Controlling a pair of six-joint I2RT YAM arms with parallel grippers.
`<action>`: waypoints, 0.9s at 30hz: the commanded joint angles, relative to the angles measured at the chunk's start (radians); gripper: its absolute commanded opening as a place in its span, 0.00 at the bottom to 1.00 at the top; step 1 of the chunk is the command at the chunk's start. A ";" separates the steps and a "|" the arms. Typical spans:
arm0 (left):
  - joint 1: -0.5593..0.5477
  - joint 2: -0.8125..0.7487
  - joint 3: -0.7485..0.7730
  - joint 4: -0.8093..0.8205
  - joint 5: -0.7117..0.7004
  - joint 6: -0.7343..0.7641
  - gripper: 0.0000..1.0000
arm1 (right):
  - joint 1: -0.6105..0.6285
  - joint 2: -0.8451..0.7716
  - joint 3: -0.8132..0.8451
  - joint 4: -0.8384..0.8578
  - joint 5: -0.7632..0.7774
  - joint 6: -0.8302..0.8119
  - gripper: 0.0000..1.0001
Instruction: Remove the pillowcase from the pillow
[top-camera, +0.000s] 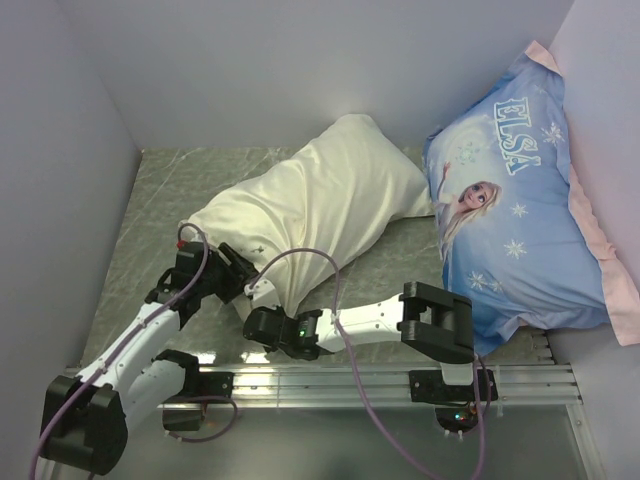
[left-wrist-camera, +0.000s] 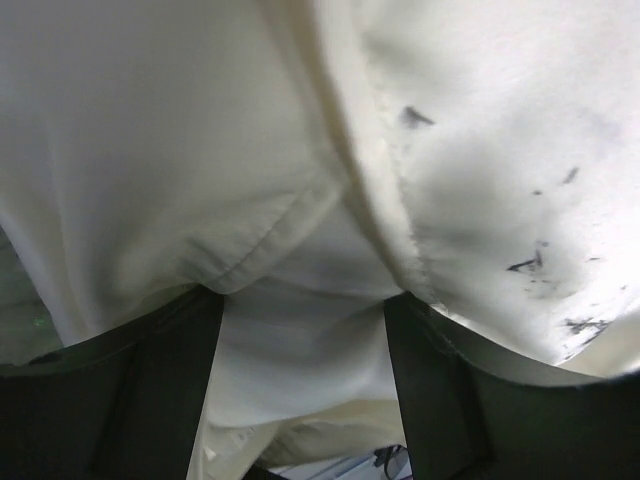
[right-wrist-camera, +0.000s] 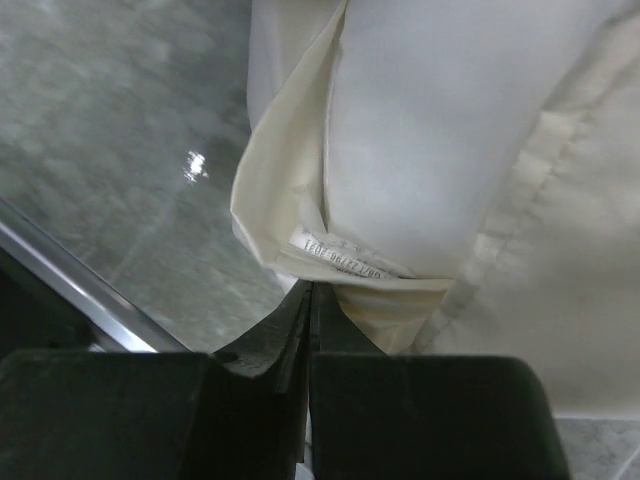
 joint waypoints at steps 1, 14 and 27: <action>-0.045 0.011 0.096 -0.021 -0.024 0.016 0.71 | 0.011 0.003 -0.022 0.028 -0.003 0.000 0.00; -0.055 -0.009 0.154 -0.083 0.042 -0.017 0.74 | -0.002 0.038 -0.013 0.028 -0.013 -0.004 0.05; -0.073 -0.049 0.167 -0.193 0.046 0.013 0.75 | -0.015 0.052 0.037 0.019 -0.010 -0.023 0.08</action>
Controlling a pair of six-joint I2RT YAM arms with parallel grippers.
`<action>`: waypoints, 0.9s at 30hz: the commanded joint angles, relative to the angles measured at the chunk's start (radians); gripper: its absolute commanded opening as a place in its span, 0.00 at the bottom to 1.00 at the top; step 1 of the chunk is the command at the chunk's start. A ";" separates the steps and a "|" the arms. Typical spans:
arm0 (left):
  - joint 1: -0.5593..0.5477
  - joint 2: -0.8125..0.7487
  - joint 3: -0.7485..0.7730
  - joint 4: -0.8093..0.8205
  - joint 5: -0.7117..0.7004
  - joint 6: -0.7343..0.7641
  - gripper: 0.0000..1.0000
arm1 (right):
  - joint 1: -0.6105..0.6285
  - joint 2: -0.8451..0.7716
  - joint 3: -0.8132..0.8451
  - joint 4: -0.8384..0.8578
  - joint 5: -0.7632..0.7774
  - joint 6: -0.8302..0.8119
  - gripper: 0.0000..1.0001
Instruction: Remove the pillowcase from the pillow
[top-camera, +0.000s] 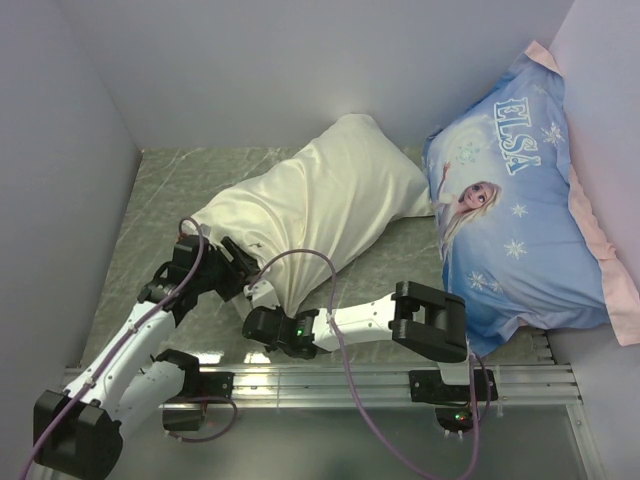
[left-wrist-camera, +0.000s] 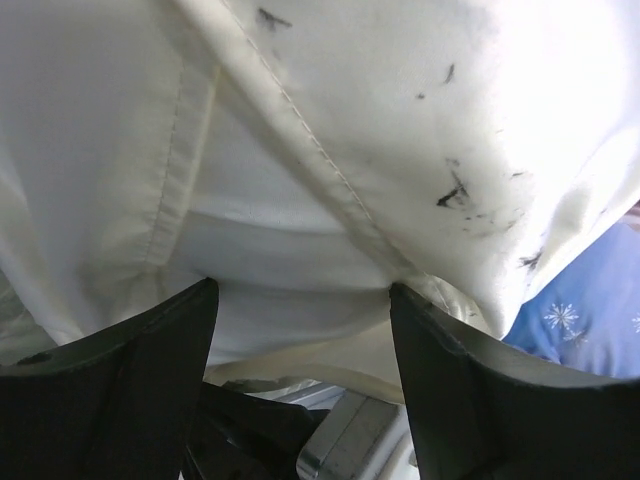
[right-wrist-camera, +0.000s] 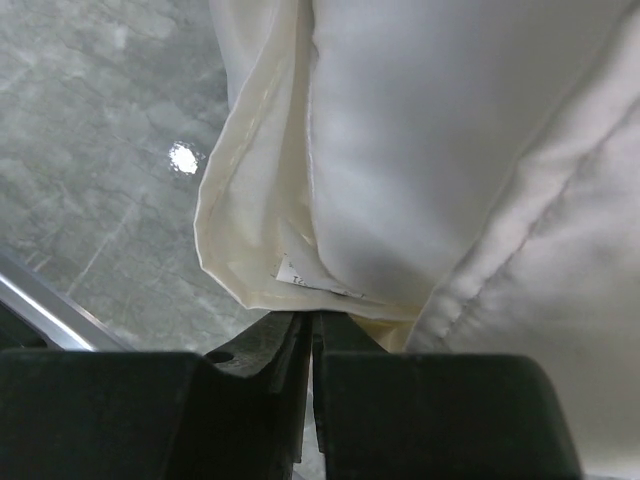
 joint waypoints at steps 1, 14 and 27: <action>-0.024 0.012 0.013 -0.011 0.005 0.010 0.75 | -0.002 0.007 0.048 0.004 -0.003 -0.008 0.08; -0.153 0.109 -0.050 0.034 -0.184 -0.079 0.73 | -0.055 -0.170 -0.110 0.081 0.024 0.053 0.15; -0.167 0.170 -0.022 0.145 -0.158 -0.043 0.54 | -0.059 -0.235 -0.220 0.178 0.015 0.085 0.59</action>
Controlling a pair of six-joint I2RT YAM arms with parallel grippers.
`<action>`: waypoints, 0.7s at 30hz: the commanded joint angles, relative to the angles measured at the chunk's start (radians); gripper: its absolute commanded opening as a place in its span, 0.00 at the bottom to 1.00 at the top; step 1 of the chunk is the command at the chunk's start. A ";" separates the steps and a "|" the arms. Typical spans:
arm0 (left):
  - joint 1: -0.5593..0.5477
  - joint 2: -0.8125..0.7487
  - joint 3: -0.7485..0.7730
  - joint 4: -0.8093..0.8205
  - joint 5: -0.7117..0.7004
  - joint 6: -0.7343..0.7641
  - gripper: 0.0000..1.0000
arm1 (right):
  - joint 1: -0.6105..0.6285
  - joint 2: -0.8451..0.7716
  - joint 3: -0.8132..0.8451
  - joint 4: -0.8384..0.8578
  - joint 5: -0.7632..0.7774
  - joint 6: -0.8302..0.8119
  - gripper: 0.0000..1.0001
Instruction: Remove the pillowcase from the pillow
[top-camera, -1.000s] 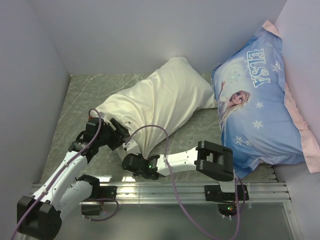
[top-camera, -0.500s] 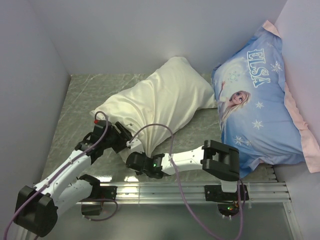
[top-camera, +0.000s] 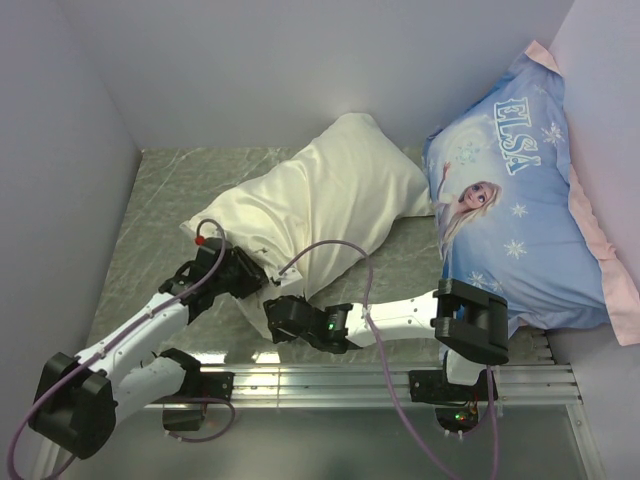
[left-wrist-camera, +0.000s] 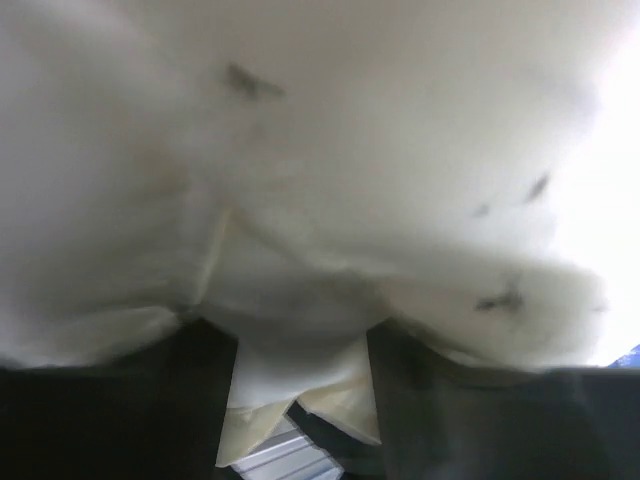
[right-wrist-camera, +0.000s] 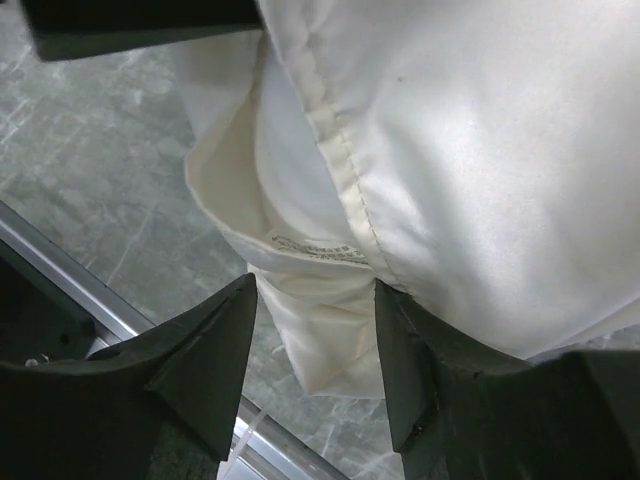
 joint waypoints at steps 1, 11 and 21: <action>-0.008 0.055 0.033 0.034 0.014 0.029 0.27 | 0.001 -0.007 -0.011 0.059 0.021 0.011 0.59; -0.008 0.026 0.345 -0.101 0.005 0.068 0.01 | 0.028 -0.059 -0.030 -0.001 0.143 0.008 0.64; -0.009 -0.028 0.585 -0.262 -0.034 0.100 0.01 | -0.027 -0.118 -0.066 -0.012 0.285 0.008 0.00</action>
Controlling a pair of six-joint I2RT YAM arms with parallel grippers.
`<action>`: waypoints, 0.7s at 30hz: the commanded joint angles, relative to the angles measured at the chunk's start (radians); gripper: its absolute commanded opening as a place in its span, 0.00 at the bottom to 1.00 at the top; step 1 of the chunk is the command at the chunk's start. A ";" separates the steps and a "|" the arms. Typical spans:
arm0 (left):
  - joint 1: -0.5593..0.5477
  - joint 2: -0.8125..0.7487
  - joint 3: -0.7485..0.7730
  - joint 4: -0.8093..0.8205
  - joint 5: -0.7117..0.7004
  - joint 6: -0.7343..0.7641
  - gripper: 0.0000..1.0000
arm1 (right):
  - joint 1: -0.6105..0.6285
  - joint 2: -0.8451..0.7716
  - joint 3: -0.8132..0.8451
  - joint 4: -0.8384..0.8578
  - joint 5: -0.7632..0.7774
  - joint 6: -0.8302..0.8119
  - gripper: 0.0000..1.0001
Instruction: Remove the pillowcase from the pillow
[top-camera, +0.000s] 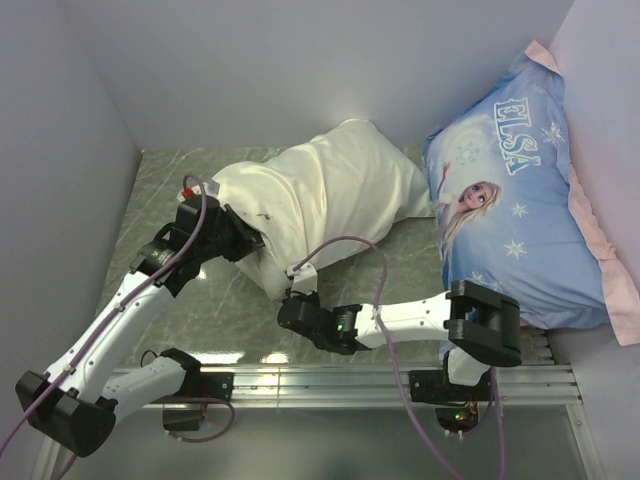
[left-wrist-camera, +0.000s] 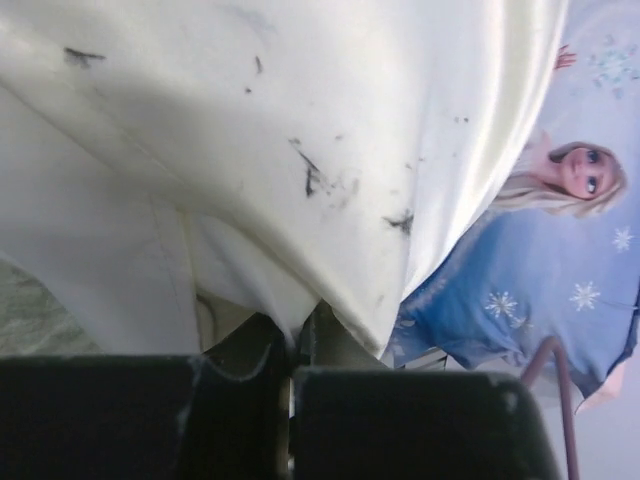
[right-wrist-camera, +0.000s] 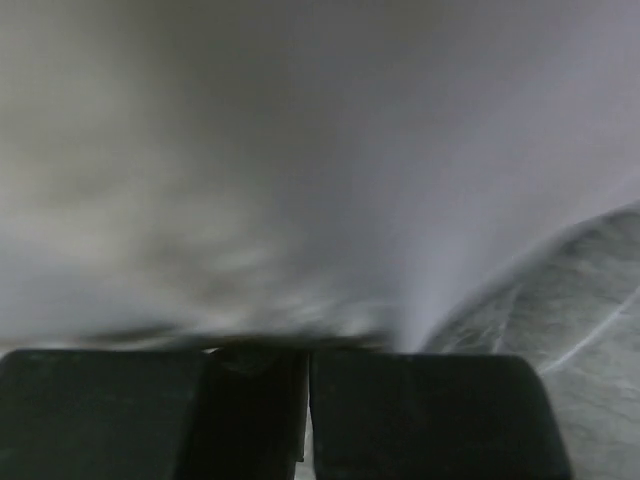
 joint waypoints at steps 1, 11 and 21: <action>-0.001 -0.060 0.120 0.036 -0.038 0.026 0.01 | -0.050 -0.077 -0.026 -0.002 0.090 0.011 0.00; -0.001 -0.071 0.226 -0.013 -0.014 0.031 0.01 | -0.304 -0.142 -0.045 0.019 0.015 -0.026 0.00; -0.001 -0.092 0.344 -0.093 -0.018 0.059 0.01 | -0.593 0.010 0.080 -0.044 -0.100 -0.056 0.00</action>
